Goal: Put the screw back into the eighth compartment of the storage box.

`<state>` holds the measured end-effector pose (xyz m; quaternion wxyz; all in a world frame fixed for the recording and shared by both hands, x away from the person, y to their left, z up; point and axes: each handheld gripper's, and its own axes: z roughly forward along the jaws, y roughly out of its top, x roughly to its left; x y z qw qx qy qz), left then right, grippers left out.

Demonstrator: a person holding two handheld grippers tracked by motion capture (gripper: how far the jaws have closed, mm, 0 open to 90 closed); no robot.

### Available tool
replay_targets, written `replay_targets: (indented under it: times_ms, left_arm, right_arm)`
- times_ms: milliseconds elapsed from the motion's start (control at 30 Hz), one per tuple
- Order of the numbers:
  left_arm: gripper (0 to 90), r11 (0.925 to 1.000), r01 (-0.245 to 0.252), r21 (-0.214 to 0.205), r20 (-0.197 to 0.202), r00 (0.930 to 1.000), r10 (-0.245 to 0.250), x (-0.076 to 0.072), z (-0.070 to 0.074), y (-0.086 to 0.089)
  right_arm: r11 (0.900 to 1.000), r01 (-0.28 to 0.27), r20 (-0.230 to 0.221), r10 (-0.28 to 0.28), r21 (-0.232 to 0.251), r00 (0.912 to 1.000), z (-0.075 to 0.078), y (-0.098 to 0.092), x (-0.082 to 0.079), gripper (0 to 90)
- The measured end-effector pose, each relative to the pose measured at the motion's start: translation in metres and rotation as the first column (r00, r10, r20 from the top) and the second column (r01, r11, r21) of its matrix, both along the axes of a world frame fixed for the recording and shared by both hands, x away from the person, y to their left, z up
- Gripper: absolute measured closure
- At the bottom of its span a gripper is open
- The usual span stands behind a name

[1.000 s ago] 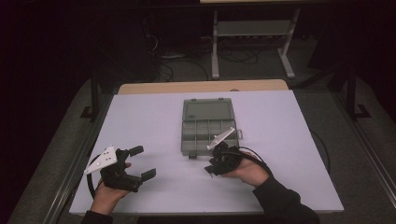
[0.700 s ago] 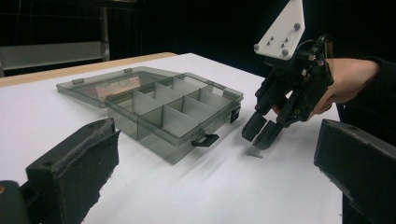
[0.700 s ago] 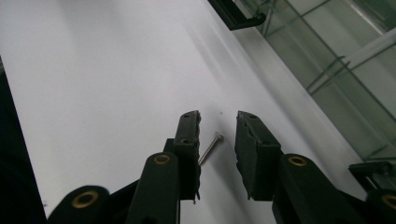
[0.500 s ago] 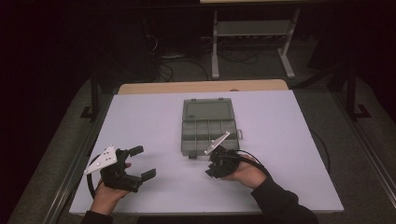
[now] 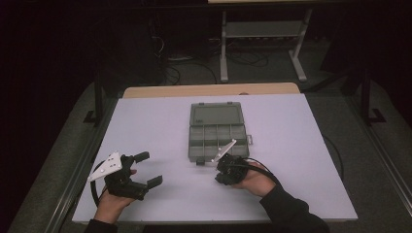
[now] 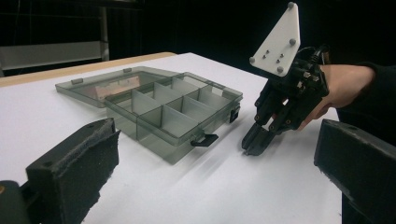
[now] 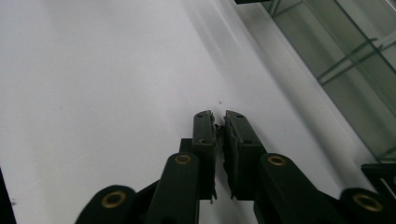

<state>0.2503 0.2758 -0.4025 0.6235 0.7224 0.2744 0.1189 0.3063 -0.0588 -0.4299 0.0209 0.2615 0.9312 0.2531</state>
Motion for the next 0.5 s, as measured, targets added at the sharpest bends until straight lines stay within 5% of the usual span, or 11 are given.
replay_targets:
  times_ms: [500]
  left_arm:
    - [0.0, 1.0000, 0.001, 0.001, 0.000, 1.0000, -0.001, -0.0001, 0.0001, 0.0005]
  right_arm:
    - [0.9999, -0.002, -0.010, 0.002, 0.010, 0.9999, -0.0001, -0.0024, 0.0024, 87.3]
